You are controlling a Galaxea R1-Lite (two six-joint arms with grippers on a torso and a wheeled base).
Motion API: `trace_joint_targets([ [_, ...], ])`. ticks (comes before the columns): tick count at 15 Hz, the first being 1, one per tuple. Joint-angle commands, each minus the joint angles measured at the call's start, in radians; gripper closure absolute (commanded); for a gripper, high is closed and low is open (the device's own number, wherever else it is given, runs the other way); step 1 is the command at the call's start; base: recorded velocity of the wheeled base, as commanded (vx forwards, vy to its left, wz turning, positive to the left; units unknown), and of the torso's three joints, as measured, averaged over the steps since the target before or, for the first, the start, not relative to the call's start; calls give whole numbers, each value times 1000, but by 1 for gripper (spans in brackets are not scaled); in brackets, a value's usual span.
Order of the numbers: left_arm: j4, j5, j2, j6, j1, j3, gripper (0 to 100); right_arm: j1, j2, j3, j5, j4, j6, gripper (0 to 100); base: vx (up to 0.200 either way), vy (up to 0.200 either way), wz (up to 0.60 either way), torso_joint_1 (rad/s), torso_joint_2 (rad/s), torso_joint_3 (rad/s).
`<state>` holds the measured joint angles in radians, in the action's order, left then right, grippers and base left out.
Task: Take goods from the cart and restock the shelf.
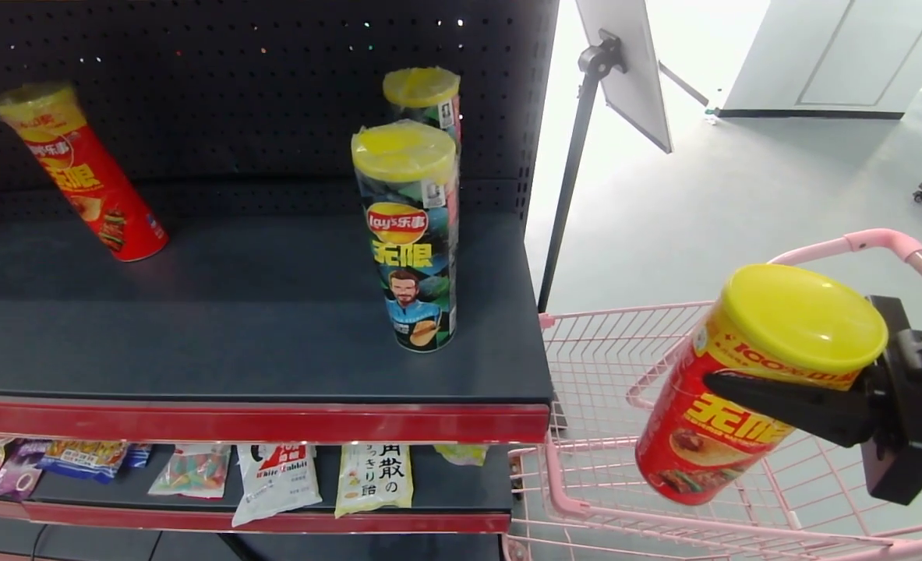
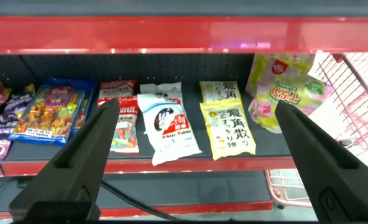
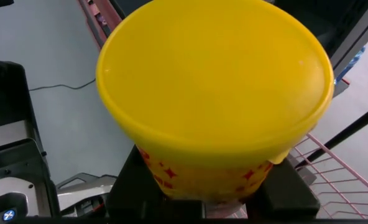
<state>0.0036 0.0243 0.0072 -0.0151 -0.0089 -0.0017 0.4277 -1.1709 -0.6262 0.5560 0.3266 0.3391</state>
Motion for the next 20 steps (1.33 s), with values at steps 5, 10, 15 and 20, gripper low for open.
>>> trace_joint_targets([
  [5,-1,0,0,0,0,0,0,-32,48,22,7,0,-8,100,0,0,0,66,-150,-82],
  [10,-1,0,0,0,0,0,0,40,111,25,4,-6,-3,100,0,0,0,0,0,0],
  [15,-1,0,0,0,0,0,0,145,56,5,-70,-4,4,100,0,0,0,0,0,0],
  [20,-1,0,0,0,0,0,0,174,34,-29,-119,-4,3,100,0,0,0,0,0,0],
])
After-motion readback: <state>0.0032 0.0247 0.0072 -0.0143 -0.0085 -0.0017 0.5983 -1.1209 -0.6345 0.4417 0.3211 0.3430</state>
